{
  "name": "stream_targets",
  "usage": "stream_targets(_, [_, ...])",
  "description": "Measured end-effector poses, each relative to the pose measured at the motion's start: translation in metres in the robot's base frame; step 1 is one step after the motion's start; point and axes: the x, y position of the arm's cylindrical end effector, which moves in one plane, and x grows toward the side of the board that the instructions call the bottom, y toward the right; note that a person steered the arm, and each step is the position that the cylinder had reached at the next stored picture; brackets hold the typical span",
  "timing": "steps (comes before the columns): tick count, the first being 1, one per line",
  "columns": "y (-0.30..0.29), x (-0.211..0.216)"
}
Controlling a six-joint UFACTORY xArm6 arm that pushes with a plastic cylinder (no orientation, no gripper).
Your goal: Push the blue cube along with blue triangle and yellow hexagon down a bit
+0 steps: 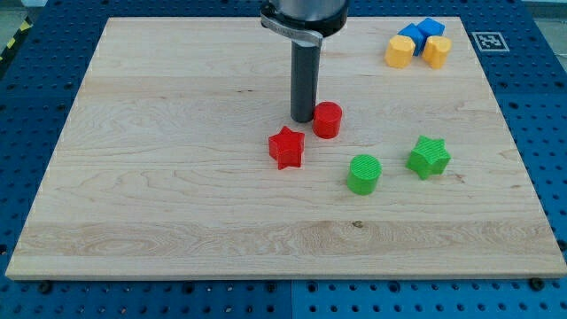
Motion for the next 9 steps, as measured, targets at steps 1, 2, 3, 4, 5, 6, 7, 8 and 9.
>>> stream_targets(1, [0.001,0.004])
stream_targets(2, [-0.013,-0.017])
stream_targets(3, [-0.021,-0.069])
stream_targets(4, [0.010,-0.116])
stream_targets(5, [0.062,-0.153])
stream_targets(6, [0.098,-0.188])
stream_targets(7, [0.132,-0.211])
stream_targets(8, [0.200,-0.215])
stream_targets(9, [0.263,-0.215])
